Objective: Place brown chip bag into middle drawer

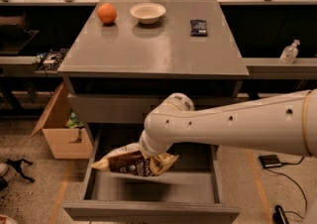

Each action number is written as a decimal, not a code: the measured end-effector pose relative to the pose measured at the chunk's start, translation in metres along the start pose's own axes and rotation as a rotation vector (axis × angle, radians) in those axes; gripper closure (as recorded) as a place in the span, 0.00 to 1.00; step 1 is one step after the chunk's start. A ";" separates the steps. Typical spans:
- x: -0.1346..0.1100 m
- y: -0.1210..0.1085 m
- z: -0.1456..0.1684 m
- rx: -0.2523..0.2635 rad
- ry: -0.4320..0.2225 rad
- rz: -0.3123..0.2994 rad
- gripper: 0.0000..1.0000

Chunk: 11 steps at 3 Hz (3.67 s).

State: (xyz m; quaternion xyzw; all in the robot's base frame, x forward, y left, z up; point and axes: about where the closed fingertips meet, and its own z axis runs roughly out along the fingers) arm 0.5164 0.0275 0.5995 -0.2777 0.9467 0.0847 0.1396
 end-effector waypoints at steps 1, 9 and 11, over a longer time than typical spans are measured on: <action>-0.010 0.003 0.031 -0.026 -0.047 0.032 1.00; -0.012 -0.033 0.106 0.004 -0.005 0.093 0.00; 0.030 -0.107 0.051 0.054 -0.157 0.296 0.00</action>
Offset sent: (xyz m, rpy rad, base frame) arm 0.0320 0.0395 -0.0818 0.0888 0.0024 -0.0424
